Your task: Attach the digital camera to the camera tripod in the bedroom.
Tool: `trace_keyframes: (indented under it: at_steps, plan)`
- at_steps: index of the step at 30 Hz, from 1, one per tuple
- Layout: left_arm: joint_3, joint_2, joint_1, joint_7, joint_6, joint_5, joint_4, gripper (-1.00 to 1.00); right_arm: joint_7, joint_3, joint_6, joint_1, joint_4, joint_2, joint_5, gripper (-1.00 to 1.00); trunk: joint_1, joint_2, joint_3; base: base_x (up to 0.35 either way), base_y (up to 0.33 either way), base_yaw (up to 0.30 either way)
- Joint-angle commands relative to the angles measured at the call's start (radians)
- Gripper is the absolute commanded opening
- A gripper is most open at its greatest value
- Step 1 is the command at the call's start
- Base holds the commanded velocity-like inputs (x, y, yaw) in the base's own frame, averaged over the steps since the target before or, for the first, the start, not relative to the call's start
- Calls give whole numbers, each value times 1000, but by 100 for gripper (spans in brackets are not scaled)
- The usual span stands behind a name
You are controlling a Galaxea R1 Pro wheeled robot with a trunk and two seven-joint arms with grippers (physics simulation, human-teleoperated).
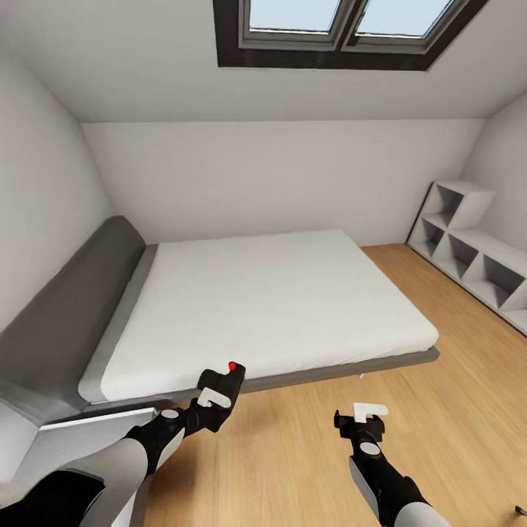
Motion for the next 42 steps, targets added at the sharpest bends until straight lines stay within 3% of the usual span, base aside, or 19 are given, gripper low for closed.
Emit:
trace_keyframes:
  at_steps: [1,33,42]
  plan:
    - [-2,0,-1,0,-7,-5,1,-100,-5,2,-1,-1,1,0,3,100,1,-2,-2,200,0,-17]
    - [-2,0,-1,0,-7,-5,1,-100,-5,2,-1,-1,1,-1,2,100,1,-2,-2,281,50,-235]
    - [-2,0,-1,-1,-6,-4,1,-100,-5,2,-1,-1,1,-1,2,100,1,-2,-2,83,22,-248]
